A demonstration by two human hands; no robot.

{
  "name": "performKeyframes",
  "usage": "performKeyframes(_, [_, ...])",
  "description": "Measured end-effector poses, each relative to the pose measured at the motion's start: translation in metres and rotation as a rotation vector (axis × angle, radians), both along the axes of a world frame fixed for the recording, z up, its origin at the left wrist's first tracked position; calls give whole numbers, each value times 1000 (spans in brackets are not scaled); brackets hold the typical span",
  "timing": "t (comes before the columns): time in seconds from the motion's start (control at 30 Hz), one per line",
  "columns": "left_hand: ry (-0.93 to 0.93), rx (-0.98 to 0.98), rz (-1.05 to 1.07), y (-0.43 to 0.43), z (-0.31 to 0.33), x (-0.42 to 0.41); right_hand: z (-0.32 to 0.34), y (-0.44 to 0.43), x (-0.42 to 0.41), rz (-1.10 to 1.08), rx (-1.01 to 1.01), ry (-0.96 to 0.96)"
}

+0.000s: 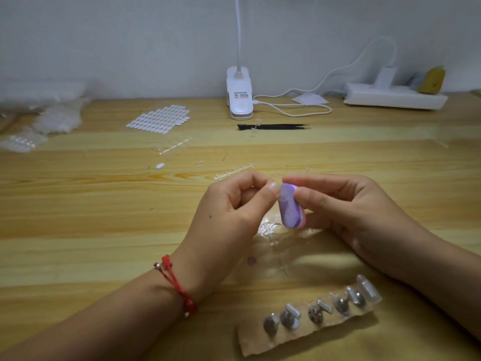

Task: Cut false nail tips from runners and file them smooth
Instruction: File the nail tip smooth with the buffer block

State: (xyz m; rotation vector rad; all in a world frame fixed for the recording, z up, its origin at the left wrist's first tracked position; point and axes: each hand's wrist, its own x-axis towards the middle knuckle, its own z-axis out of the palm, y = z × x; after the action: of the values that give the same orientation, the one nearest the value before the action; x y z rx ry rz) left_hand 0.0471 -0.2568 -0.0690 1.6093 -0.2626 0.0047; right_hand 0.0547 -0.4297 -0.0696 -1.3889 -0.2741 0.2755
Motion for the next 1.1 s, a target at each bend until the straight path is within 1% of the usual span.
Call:
performKeyframes(0.07, [-15, -8, 25, 0, 0, 1, 0, -1, 1, 12, -14, 3])
performKeyframes(0.2, [8, -2, -44, -2, 1, -2, -1, -1, 5, -81, 99, 9])
performKeyframes(0.33, [-28, -8, 9, 0, -1, 0, 2, 0, 1, 20, -1, -5])
performKeyframes(0.47, [-19, -9, -33, -1, -1, -1, 1, 0, 4, -58, 105, -2])
performKeyframes(0.5, [-20, -9, -39, -1, 0, -1, 1, -1, 4, -48, 95, -8])
performKeyframes(0.6, [-57, -45, 1, 0, 0, -1, 3, -2, 0, 83, -13, -33])
performKeyframes(0.63, [-68, -61, 14, 1, 1, 0, 4, -2, 0, 83, -13, -31])
performKeyframes(0.73, [-78, -66, 31, 0, 0, -1, 3, -2, 2, 3, 60, -1])
performKeyframes(0.83, [-59, -35, 25, -1, -1, -1, 4, 2, 2, -18, 58, -3])
performKeyframes(0.93, [-22, -44, 31, -1, -1, 0, 4, 1, 4, -150, 169, 45])
performKeyframes(1.1, [-20, -58, 68, -2, 1, 1, 5, 5, 1, -107, 97, 22])
